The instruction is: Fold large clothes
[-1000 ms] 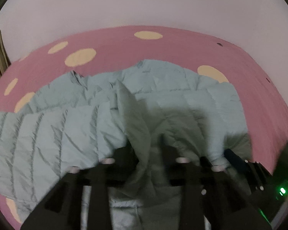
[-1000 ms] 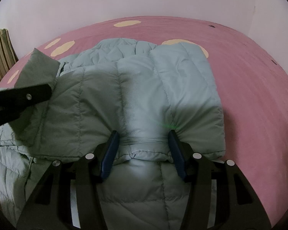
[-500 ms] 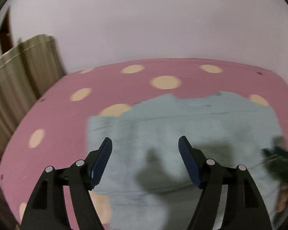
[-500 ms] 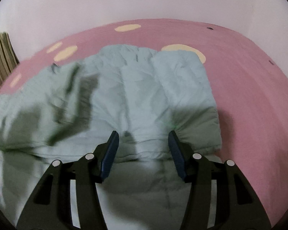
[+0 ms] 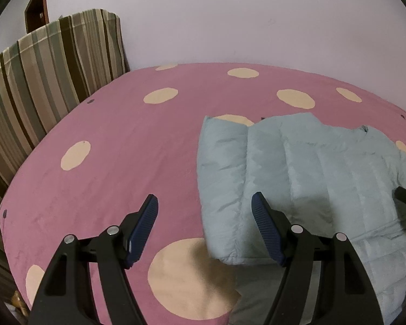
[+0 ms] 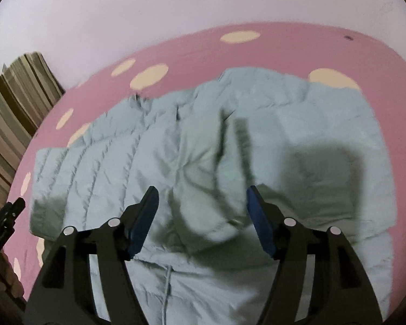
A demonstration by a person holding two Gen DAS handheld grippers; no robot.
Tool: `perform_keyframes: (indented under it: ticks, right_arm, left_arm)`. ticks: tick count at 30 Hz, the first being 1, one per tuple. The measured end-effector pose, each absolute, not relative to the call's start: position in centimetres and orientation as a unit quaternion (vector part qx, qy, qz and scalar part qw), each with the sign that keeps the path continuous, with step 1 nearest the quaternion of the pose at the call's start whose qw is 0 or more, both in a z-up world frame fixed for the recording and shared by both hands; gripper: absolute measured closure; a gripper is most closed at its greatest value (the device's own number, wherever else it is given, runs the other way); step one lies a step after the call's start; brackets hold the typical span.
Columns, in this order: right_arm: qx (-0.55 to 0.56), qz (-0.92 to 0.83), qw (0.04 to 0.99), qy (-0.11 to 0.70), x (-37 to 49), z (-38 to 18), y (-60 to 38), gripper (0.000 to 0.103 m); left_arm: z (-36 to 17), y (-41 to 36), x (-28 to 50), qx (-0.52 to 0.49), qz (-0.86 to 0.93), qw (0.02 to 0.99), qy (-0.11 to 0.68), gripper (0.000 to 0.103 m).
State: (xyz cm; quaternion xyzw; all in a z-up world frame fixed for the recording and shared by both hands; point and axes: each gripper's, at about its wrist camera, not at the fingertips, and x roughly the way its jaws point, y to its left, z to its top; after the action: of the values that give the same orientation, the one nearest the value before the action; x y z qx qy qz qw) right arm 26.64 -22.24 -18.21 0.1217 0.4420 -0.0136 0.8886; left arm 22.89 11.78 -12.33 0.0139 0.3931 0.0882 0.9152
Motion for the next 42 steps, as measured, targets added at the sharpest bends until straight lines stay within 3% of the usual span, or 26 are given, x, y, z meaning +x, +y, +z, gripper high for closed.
perform_keyframes:
  ticks: [1,2,3,6,13,24,31,34,36,42]
  right_arm:
    - [0.118,-0.015,0.886,0.448,26.9,-18.6,-22.0,0.056]
    - [0.117,-0.015,0.883,0.453,27.1,-18.9,-21.9,0.080]
    - [0.125,-0.003,0.879,0.460,27.2,-19.1,-21.9,0.095]
    - [0.124,0.000,0.884,0.450,26.8,-18.3,-21.7,0.098]
    - [0.080,-0.083,0.913,0.391,24.5,-14.3,-25.9,0.099]
    - [0.109,-0.125,0.877,0.452,24.2,-20.6,-33.2,0.097]
    - [0.107,-0.112,0.878,0.453,24.3,-20.8,-33.0,0.097]
    - [0.104,-0.110,0.880,0.451,23.9,-19.4,-32.8,0.088]
    - [0.107,-0.115,0.887,0.434,23.1,-17.8,-32.6,0.058]
    - [0.099,-0.095,0.899,0.416,26.6,-15.9,-31.4,0.056]
  left_arm:
    - [-12.6,11.8,23.0,0.014,0.088,0.915,0.395,0.032]
    - [-12.7,12.0,23.1,0.013,0.087,0.914,0.396,0.032]
    - [-12.9,12.1,23.1,0.011,0.086,0.913,0.398,0.032]
    - [-12.9,12.2,23.4,0.003,0.083,0.914,0.396,0.032]
    - [-12.3,10.4,24.9,-0.002,0.058,0.921,0.386,0.032]
    - [-17.6,5.4,29.6,0.082,0.066,0.887,0.449,0.032]
    - [-19.8,5.8,30.2,0.072,0.068,0.877,0.470,0.032]
    - [-19.1,6.2,29.7,0.063,0.071,0.878,0.470,0.036]
    - [-17.5,6.4,28.9,0.045,0.066,0.891,0.448,0.036]
    - [-16.2,4.1,30.7,0.036,0.031,0.912,0.407,0.036]
